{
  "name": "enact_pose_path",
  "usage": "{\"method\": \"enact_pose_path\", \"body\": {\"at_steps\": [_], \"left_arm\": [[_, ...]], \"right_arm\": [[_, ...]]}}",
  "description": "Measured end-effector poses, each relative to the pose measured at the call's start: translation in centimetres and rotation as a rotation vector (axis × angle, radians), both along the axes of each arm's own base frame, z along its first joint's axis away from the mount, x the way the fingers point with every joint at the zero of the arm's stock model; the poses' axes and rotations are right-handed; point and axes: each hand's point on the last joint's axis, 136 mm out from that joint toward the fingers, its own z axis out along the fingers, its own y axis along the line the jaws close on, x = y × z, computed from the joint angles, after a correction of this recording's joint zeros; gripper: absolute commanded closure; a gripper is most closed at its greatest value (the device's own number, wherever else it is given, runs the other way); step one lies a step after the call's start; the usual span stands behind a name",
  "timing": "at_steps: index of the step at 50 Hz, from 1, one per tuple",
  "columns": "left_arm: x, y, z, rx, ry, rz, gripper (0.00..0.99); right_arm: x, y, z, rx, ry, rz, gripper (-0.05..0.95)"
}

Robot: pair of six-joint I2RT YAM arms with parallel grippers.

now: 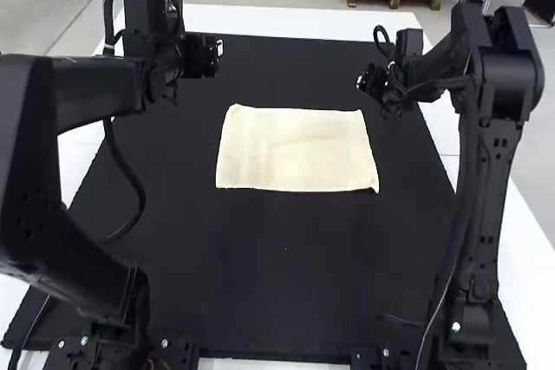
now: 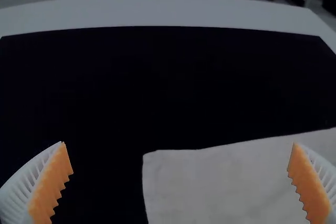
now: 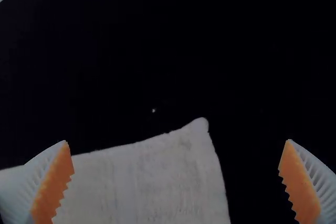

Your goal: Fold the towel.

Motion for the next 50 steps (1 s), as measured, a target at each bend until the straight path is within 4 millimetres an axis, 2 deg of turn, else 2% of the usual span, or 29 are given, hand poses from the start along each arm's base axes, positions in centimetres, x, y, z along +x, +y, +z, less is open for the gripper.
{"method": "enact_pose_path", "body": {"at_steps": [9, 17, 24, 34, 46, 50], "left_arm": [[0.0, -0.1, -0.1, -0.002, 0.002, -0.007, 0.028], [0.8, -0.2, -0.7, -0.002, 0.022, -0.008, 0.028], [1.9, -0.3, -1.5, -0.012, 0.060, -0.012, 0.028], [2.1, -0.5, -1.8, -0.025, 0.072, -0.017, 0.028], [2.1, -0.5, -1.8, -0.027, 0.072, -0.020, 0.028], [2.1, -0.6, -1.8, -0.027, 0.072, -0.022, 0.026]], "right_arm": [[0.1, 0.1, -2.0, 0.003, 0.048, 0.005, 0.00], [0.0, 0.1, -2.9, 0.003, 0.066, 0.005, 0.00], [0.2, 0.3, -2.8, 0.004, 0.067, 0.007, 0.00], [0.7, 1.3, -2.3, 0.006, 0.053, 0.023, -0.01], [-0.1, 3.1, -6.4, 0.005, 0.126, 0.053, -0.01], [0.1, 3.1, -6.4, 0.007, 0.125, 0.054, -0.01]]}}
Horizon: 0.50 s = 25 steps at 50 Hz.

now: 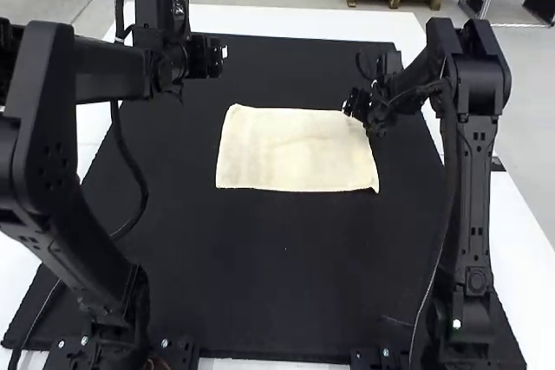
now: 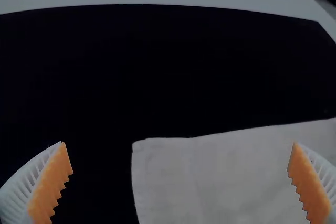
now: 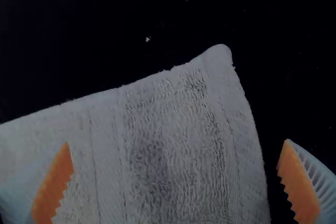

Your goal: Fold the towel.

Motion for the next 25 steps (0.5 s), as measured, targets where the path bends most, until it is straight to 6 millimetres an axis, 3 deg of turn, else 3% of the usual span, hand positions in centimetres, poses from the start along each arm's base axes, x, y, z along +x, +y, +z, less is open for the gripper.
{"method": "enact_pose_path", "body": {"at_steps": [10, 16, 22, 25], "left_arm": [[0.0, -0.1, 0.0, -0.001, 0.000, -0.004, 0.026], [0.0, -0.1, 0.0, -0.002, 0.000, -0.006, 0.026], [0.0, -0.1, 0.0, -0.003, 0.000, -0.008, 0.028], [0.0, -0.2, 0.0, -0.004, 0.000, -0.011, 0.026]], "right_arm": [[0.4, 0.0, 0.0, 0.004, -0.001, -0.003, 0.01], [0.5, -0.1, -0.1, 0.005, 0.010, -0.011, 0.09], [0.6, -0.4, -0.4, 0.002, 0.036, -0.021, 0.30], [0.7, -0.9, -0.8, -0.003, 0.050, -0.032, 0.49]]}}
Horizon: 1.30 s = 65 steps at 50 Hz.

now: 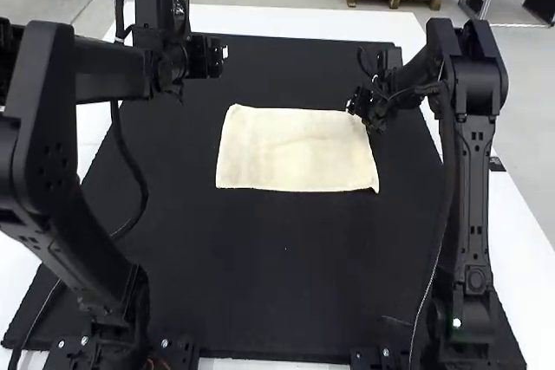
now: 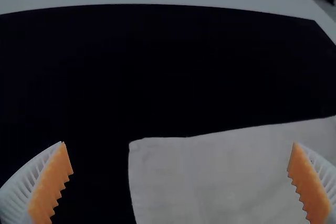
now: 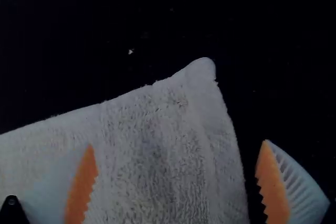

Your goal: Fold the towel.

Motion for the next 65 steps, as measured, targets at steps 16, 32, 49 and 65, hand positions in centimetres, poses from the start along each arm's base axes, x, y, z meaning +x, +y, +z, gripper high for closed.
{"method": "enact_pose_path", "body": {"at_steps": [16, 32, 49, 65], "left_arm": [[0.0, -0.2, 0.0, -0.003, -0.001, -0.009, 0.026], [-0.7, 0.0, -1.9, -0.003, 0.026, -0.007, 0.026], [-0.3, 0.1, -3.5, -0.002, 0.035, -0.003, 0.026], [2.2, 1.5, -10.2, -0.013, 0.192, 0.014, 0.026]], "right_arm": [[0.1, -1.8, -0.8, -0.006, 0.024, -0.040, 0.90], [0.0, -1.8, -0.8, -0.012, 0.034, -0.038, 0.90], [-0.1, -1.8, -0.8, -0.015, 0.043, -0.036, 0.90], [-0.2, -1.8, -0.9, -0.017, 0.045, -0.033, 0.90]]}}
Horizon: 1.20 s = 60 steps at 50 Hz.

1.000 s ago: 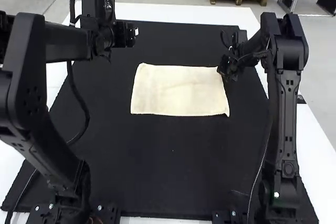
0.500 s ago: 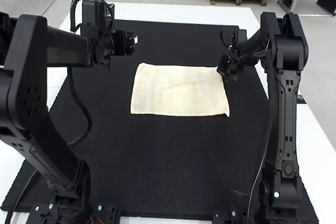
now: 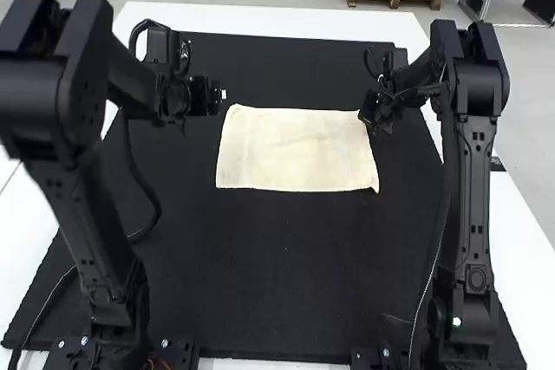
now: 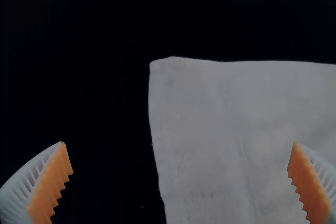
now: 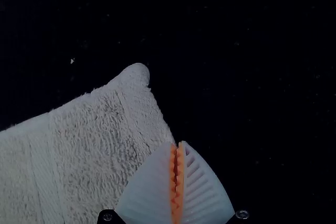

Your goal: Fold the towel.

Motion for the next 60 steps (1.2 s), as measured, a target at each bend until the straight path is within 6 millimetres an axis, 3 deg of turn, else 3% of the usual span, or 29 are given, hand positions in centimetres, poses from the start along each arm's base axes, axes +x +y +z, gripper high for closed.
{"method": "enact_pose_path", "body": {"at_steps": [9, 29, 41, 60], "left_arm": [[2.8, -0.2, -1.3, -0.004, 0.028, -0.018, 0.026], [6.8, -1.3, -8.5, 0.007, 0.189, -0.059, 0.026], [8.1, -3.8, -9.3, 0.013, 0.190, -0.107, 0.026], [8.8, -4.2, -11.2, 0.013, 0.214, -0.114, 0.026]], "right_arm": [[-0.6, 0.1, 0.0, 0.000, 0.006, 0.006, 0.90], [-3.6, 1.7, 0.3, 0.003, 0.052, 0.050, 0.90], [-4.0, 1.9, 0.3, 0.007, 0.055, 0.062, 0.90], [-4.1, 2.1, 0.3, 0.011, 0.058, 0.066, 0.90]]}}
